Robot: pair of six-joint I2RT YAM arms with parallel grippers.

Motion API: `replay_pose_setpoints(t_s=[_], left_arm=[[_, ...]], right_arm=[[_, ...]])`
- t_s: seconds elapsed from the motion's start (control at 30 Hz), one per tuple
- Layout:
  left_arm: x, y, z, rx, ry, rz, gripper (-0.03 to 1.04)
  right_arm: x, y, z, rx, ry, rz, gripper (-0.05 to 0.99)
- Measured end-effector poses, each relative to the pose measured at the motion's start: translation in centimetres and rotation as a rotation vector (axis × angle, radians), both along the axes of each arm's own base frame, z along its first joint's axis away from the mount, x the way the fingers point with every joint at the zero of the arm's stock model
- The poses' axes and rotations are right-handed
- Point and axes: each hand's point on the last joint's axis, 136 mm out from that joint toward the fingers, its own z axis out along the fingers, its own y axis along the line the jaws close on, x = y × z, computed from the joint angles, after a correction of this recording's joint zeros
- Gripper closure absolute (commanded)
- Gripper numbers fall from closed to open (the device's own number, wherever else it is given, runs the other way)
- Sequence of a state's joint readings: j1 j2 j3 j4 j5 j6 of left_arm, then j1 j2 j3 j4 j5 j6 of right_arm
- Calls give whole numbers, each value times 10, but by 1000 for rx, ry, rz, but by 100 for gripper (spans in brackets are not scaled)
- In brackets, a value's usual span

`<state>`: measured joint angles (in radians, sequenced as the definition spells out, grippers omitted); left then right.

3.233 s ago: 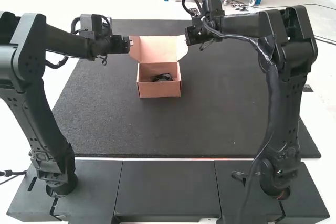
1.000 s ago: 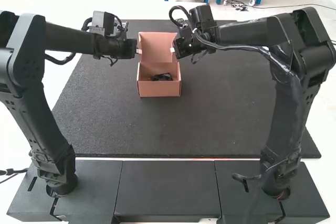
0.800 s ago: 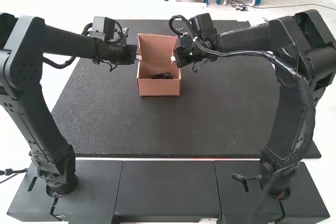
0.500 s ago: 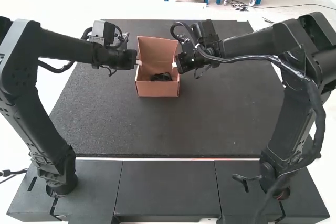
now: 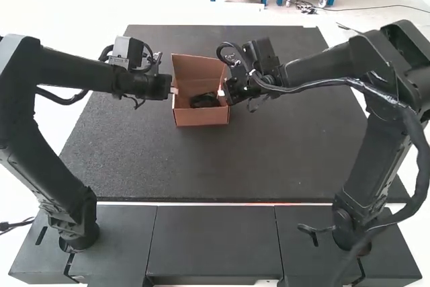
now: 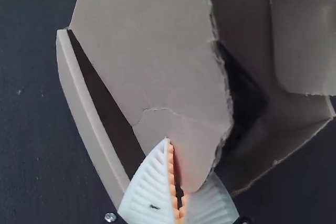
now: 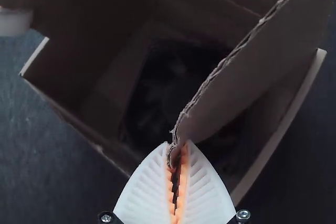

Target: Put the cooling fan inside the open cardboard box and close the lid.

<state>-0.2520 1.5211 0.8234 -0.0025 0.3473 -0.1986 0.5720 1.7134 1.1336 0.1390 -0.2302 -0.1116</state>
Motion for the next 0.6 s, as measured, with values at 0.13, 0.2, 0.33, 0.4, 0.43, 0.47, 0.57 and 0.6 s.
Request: replay_pose_setpoints(t_s=[0.13, 0.2, 0.33, 0.4, 0.43, 0.47, 0.57, 0.6], left_arm=[[-11, 3, -9, 7, 16, -3, 96], [-16, 4, -13, 12, 22, -6, 96], [-21, 5, -17, 19, 20, -12, 86], [-24, 5, -19, 21, 24, -18, 74], [-27, 5, -21, 20, 31, -24, 69], [-29, 4, -24, 20, 37, -30, 68], [-34, 3, -29, 21, 52, -37, 59], [-35, 3, -30, 24, 51, -39, 50]], right_arm=[[-7, 3, -6, -3, 3, 12, 93], [-10, 3, -9, -6, 7, 17, 92], [-17, 3, -18, -12, 18, 24, 92], [-21, 2, -22, -15, 22, 28, 92], [-22, 2, -23, -16, 23, 29, 92], [-22, 2, -24, -16, 24, 29, 92], [-21, 3, -23, -12, 17, 30, 90], [-21, 3, -23, -12, 17, 30, 89]])
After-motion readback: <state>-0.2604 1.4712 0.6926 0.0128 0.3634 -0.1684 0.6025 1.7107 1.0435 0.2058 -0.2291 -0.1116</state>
